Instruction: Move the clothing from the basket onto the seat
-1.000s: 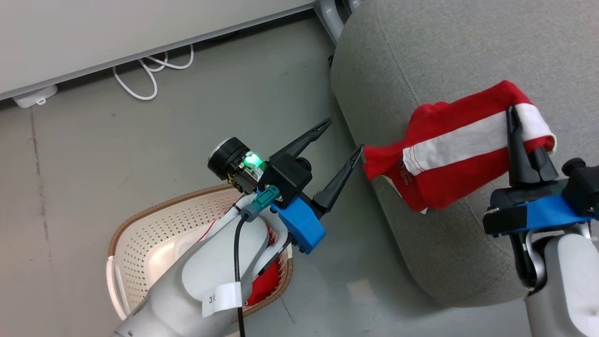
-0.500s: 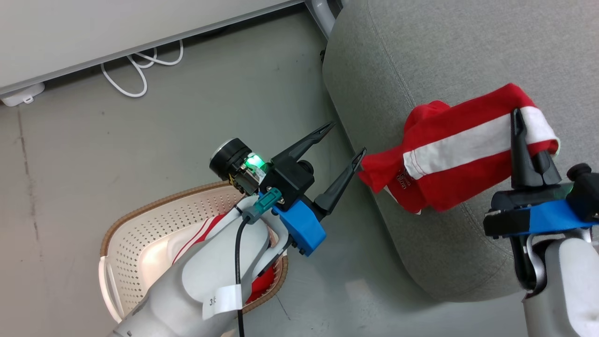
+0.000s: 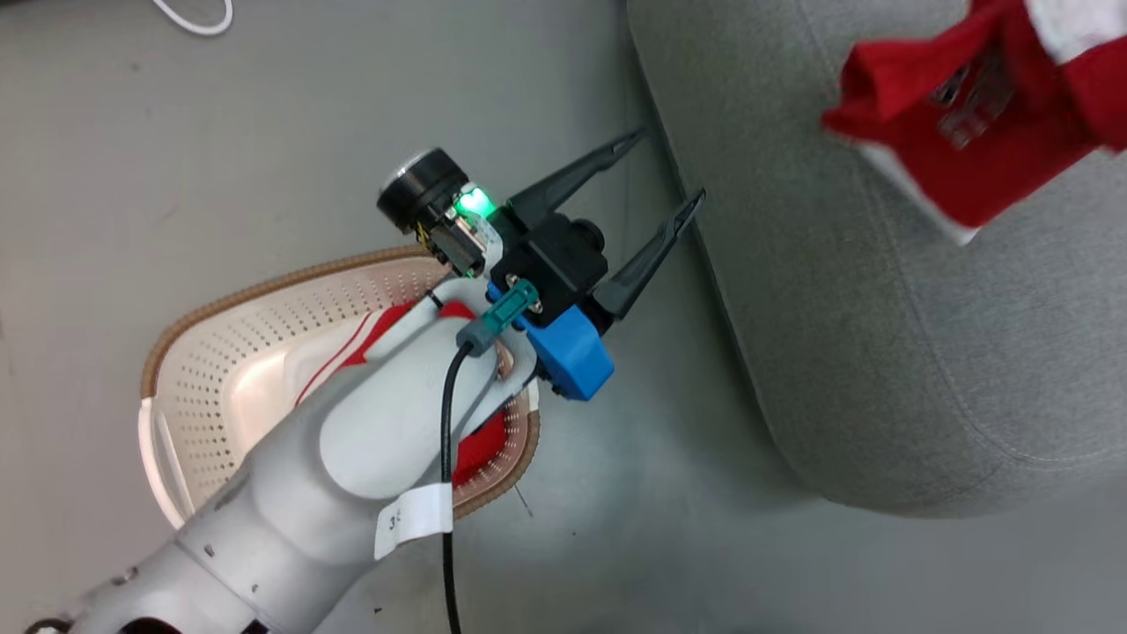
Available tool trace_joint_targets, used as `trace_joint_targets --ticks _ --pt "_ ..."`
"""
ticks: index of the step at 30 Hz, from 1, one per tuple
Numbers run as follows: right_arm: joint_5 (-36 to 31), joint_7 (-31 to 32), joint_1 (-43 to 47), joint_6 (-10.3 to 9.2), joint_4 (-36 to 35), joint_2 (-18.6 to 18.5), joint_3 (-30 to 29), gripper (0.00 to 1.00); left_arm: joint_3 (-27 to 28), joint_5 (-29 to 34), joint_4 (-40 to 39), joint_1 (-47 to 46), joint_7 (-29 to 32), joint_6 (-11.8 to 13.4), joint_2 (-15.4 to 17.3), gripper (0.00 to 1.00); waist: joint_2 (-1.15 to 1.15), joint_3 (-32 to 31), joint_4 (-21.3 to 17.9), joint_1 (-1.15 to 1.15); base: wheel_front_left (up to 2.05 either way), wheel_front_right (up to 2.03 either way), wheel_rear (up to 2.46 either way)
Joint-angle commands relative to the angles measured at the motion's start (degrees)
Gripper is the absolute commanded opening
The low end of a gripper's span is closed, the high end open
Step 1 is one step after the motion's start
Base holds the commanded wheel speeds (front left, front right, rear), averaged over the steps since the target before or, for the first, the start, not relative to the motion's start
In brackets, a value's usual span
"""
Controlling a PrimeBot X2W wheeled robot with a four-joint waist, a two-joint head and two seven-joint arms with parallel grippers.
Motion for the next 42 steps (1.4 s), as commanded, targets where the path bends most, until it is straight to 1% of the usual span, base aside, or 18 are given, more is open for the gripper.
trace_joint_targets --ticks 1,5,9,11,13,16,22,27,32,33,34,38,42 --pt "-0.1 -0.1 -3.7 0.01 0.1 -2.3 -1.8 0.0 -0.5 0.6 -0.3 -2.4 0.2 -0.1 1.0 1.0 0.0 6.0 1.2 0.0 0.0 0.0 0.0" --pt "0.0 -0.1 -11.2 0.0 1.2 -8.4 -5.9 0.0 -1.1 1.2 -1.3 -5.8 0.6 -0.1 2.1 1.0 0.0 10.8 1.5 0.0 0.0 0.0 0.0" --pt "1.6 0.0 -16.8 0.01 4.9 -14.6 -9.5 0.0 -1.6 1.6 -2.6 -8.1 1.5 -0.1 3.2 1.0 0.0 14.9 1.3 0.0 0.0 0.0 0.0" --pt "1.3 -0.1 -18.2 0.01 5.8 -16.3 -10.4 0.0 -1.5 1.7 -2.9 -8.8 1.5 -0.1 3.8 1.0 0.0 16.3 1.1 0.0 0.0 0.0 0.0" --pt "0.8 0.0 -17.8 0.01 7.6 -16.9 -11.2 0.0 -1.7 1.8 -3.2 -9.1 1.7 -0.1 4.2 1.0 0.0 17.3 0.9 0.0 0.0 0.0 0.0" --pt "-1.0 0.0 -15.2 0.0 11.4 -16.6 -10.9 0.0 -2.1 1.8 -3.5 -9.2 1.7 -0.1 4.3 1.0 0.0 18.0 0.6 0.0 0.0 0.0 0.0" --pt "-2.9 0.0 -11.1 0.0 18.9 -12.7 -11.3 0.0 -2.6 1.8 -3.9 -9.7 2.1 -0.1 4.8 1.0 0.0 18.9 0.4 0.0 0.0 0.0 0.0" --pt "-3.2 -0.1 -9.1 0.01 23.2 -9.6 -9.9 0.0 -2.6 1.7 -4.5 -10.4 2.5 0.2 5.3 1.0 0.0 20.1 0.4 0.0 0.0 0.0 0.0" --pt "-3.1 -0.1 -8.7 0.0 26.7 -8.4 -9.1 0.0 -2.7 1.5 -4.9 -10.8 2.5 0.4 5.5 1.0 0.0 20.8 0.6 0.0 0.0 0.0 0.0" --pt "-3.1 -0.1 -8.8 0.0 26.7 -8.4 -9.3 0.35 -2.8 1.5 -4.8 -10.9 2.4 0.4 5.5 1.0 0.0 20.8 0.7 0.0 0.0 0.0 0.0" --pt "-2.8 -0.1 -8.7 0.0 26.4 -8.2 -9.6 1.0 -2.8 1.4 -4.7 -10.9 2.3 0.4 5.3 1.0 0.0 20.7 0.8 0.0 0.0 0.0 0.0" --pt "-2.4 0.0 -5.6 0.0 24.8 -7.1 -10.6 1.0 -2.7 1.0 -4.2 -10.1 1.5 0.9 4.8 1.0 0.0 19.1 1.0 0.0 0.0 0.0 0.0" --pt "-2.6 -0.1 1.1 0.0 20.6 -5.0 -11.1 1.0 -2.3 0.3 -3.0 -8.4 0.5 1.2 4.0 1.0 0.0 15.4 1.1 0.0 0.0 0.0 0.0"
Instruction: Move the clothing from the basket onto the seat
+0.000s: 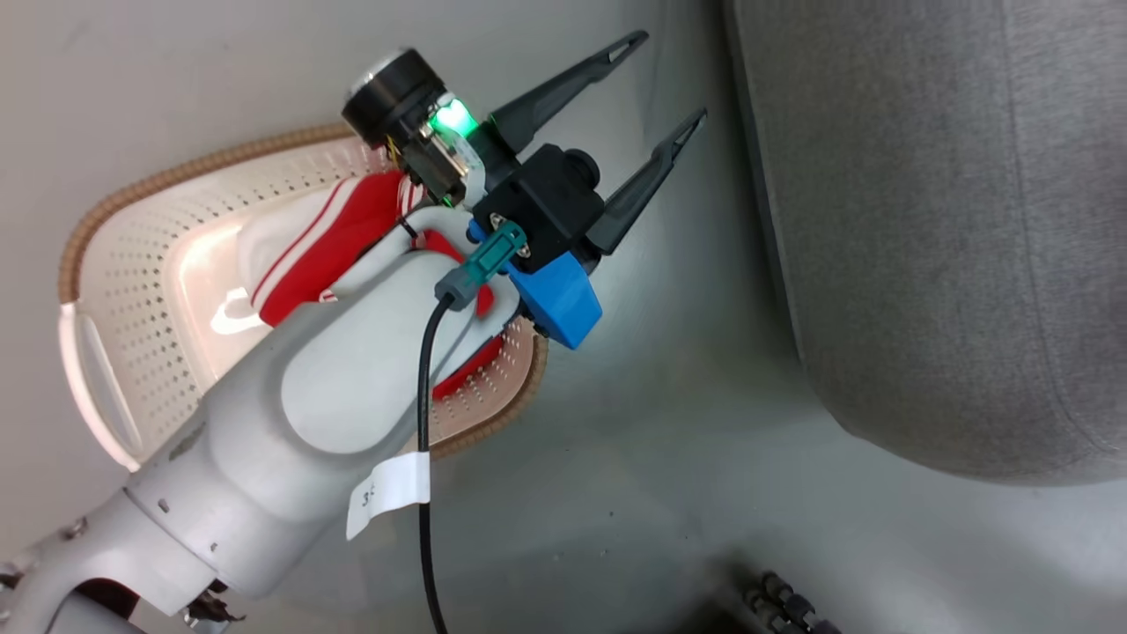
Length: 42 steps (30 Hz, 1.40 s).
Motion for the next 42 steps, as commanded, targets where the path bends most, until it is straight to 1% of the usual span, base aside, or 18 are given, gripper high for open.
trace_joint_targets --ticks 1,6,10,13,15,21,26,27,31,36,42 --pt "0.0 -0.1 2.6 -0.01 -1.2 0.9 -0.5 1.0 0.5 -0.4 0.4 0.8 -0.4 0.4 -0.2 1.0 0.0 -2.7 0.0 0.0 0.0 0.0 0.0" --pt "0.1 -0.1 11.8 -0.01 -7.4 4.6 -1.4 1.0 2.4 -2.0 1.6 4.3 -1.1 1.2 -1.1 1.0 0.0 -9.4 -0.2 0.0 0.0 0.0 0.0" --pt "-0.4 -0.1 16.5 -0.01 -12.3 6.4 0.6 1.0 5.7 -2.8 0.2 8.2 -1.1 1.6 -1.3 1.0 0.0 -14.8 0.2 0.0 0.0 0.0 0.0" --pt "0.1 0.0 19.0 -0.01 -15.7 7.2 3.8 1.0 9.0 -2.9 -1.3 11.6 -1.1 2.4 -1.1 1.0 0.0 -18.6 1.0 0.0 0.0 0.0 0.0" --pt "0.7 -0.1 20.2 -0.01 -17.5 6.7 6.7 1.0 11.4 -2.7 -2.1 13.9 -1.2 2.6 -1.0 1.0 0.0 -20.9 1.8 0.0 0.0 0.0 0.0" --pt "2.0 -0.1 22.5 -0.01 -22.1 7.6 14.3 1.0 19.5 -1.4 -4.4 20.6 -1.2 3.6 -1.2 1.0 0.0 -26.6 5.2 0.0 0.0 0.0 0.0" --pt "2.3 -0.1 24.1 -0.01 -23.7 8.3 19.9 1.0 26.3 0.0 -6.1 26.4 -1.2 3.9 -1.8 1.0 0.0 -30.7 8.3 0.0 0.0 0.0 0.0" --pt "2.3 -0.1 24.1 -0.01 -23.7 8.3 19.9 1.0 26.3 0.0 -6.1 26.4 -1.2 3.9 -1.8 1.0 0.0 -30.7 8.3 0.0 0.0 0.0 0.0" --pt "2.5 -0.1 25.3 -0.01 -23.6 8.8 23.3 1.0 31.0 1.7 -7.2 30.5 -1.1 3.8 -2.3 1.0 0.0 -33.3 10.7 0.0 0.0 0.0 0.0" --pt "2.4 0.0 27.4 -0.01 -22.7 9.6 25.1 1.0 36.2 3.9 -8.1 35.5 -1.1 3.1 -2.6 1.0 0.0 -36.1 13.2 0.0 0.0 0.0 0.0" --pt "2.8 -0.1 30.8 -0.01 -20.9 10.7 25.3 1.0 42.4 5.4 -9.4 41.3 -1.1 2.5 -4.2 1.0 0.0 -38.5 15.4 0.0 0.0 0.0 0.0"
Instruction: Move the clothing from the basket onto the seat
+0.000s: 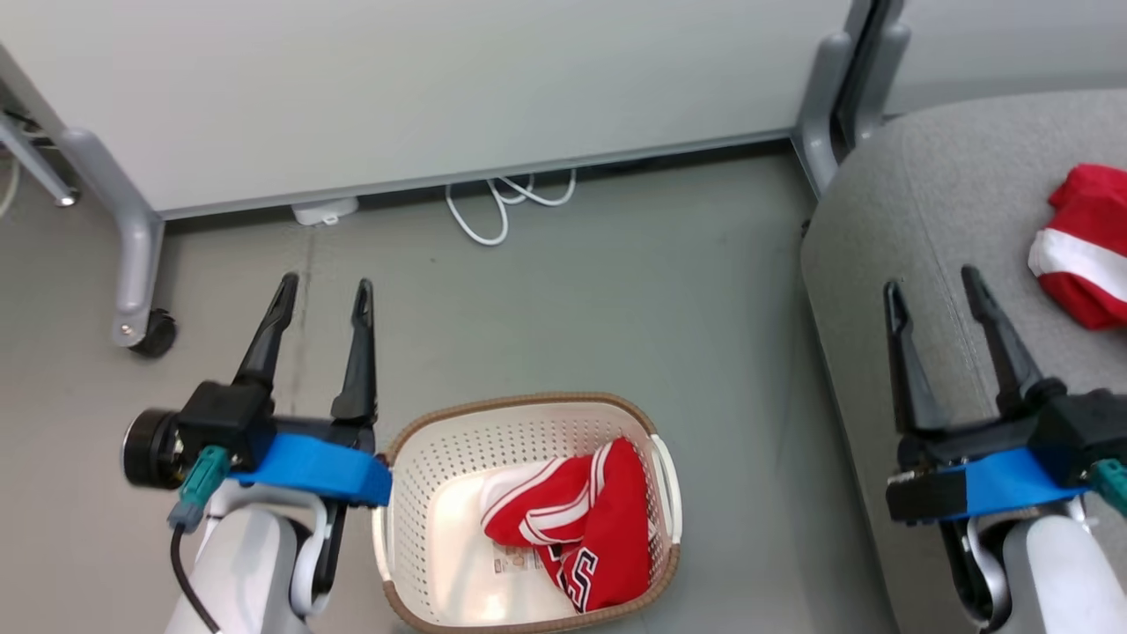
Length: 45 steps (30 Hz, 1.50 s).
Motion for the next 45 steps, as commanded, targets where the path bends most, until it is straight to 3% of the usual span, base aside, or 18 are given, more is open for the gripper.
trace_joint_targets --ticks 1,16,33,38,45 --pt "0.1 -0.1 1.1 0.01 0.2 0.3 0.0 1.0 0.6 0.4 -0.2 1.0 -0.2 -0.1 -0.2 1.0 0.0 -1.0 0.9 0.01 0.0 0.0 0.0" --pt "0.2 -0.1 8.5 0.01 2.6 2.4 -0.9 1.0 7.0 4.4 -0.7 8.5 -0.2 -2.7 -4.1 1.0 0.0 -4.1 3.1 0.01 0.0 0.0 0.0" --pt "0.3 -0.1 9.2 0.01 2.7 3.2 -1.2 1.0 9.2 6.0 -1.7 8.0 -0.2 -3.5 -5.2 1.0 0.0 -3.9 3.4 0.01 0.0 0.0 0.0" --pt "0.3 -0.1 8.1 0.01 2.5 3.2 -1.1 1.0 6.9 6.3 -1.9 6.1 -0.2 -3.4 -4.9 1.0 0.0 -2.6 2.9 0.01 0.0 0.0 0.0" --pt "-0.1 -0.1 4.1 0.01 1.2 2.3 -1.0 1.0 -0.9 4.7 2.4 -0.8 -0.2 -3.4 -1.6 1.0 0.0 2.5 0.5 0.01 0.0 0.0 0.0"
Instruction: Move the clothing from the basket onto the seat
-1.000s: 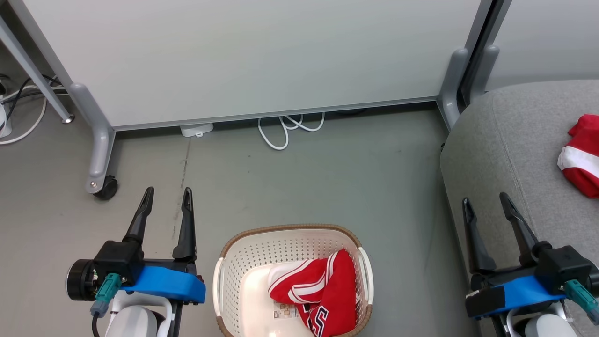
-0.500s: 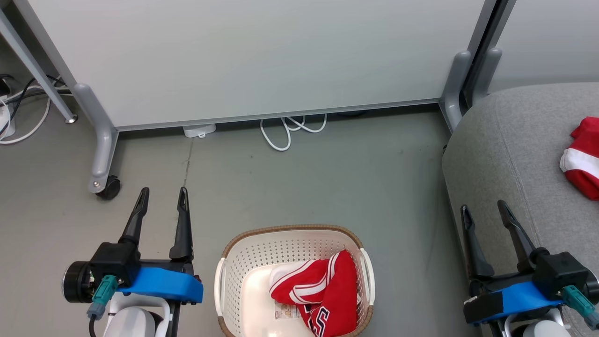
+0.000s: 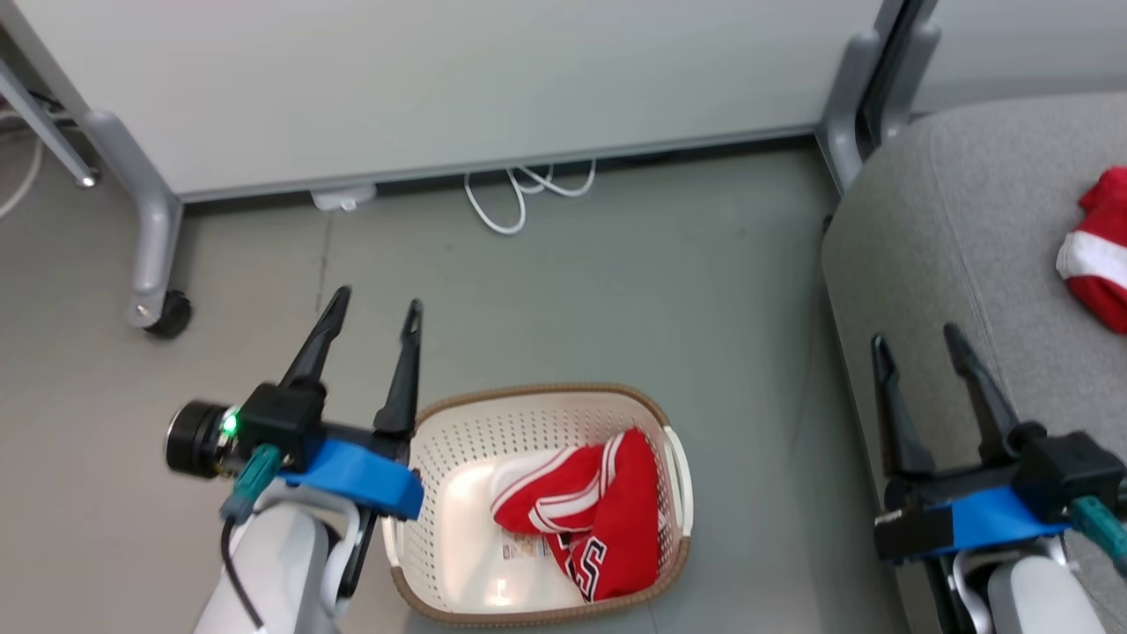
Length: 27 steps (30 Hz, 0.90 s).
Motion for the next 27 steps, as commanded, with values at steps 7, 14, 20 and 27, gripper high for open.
trace_joint_targets --ticks 7,14,20,27 --pt "-0.5 0.0 -7.5 0.01 -2.4 -0.9 -0.4 1.0 -12.3 -2.0 9.8 -12.2 -0.2 -0.1 5.6 1.0 0.0 10.4 -5.8 0.0 0.0 0.0 0.0" --pt "-0.4 0.0 -12.7 0.01 -4.2 -0.4 -0.6 1.0 -24.4 -3.5 19.2 -21.2 -0.2 -0.1 9.5 1.0 0.0 18.0 -9.8 0.0 0.0 0.0 0.0" --pt "-0.3 0.0 -15.2 0.01 -5.1 0.0 0.0 1.0 -34.6 -4.8 26.1 -27.2 -0.2 -0.1 11.5 1.0 0.0 23.3 -12.2 0.0 0.0 0.0 0.0" --pt "-0.3 0.0 -18.0 0.01 -6.5 0.6 0.7 1.0 -47.8 -8.4 34.7 -34.9 1.6 -0.1 12.3 1.0 0.0 30.3 -14.4 0.0 0.0 0.0 0.0"
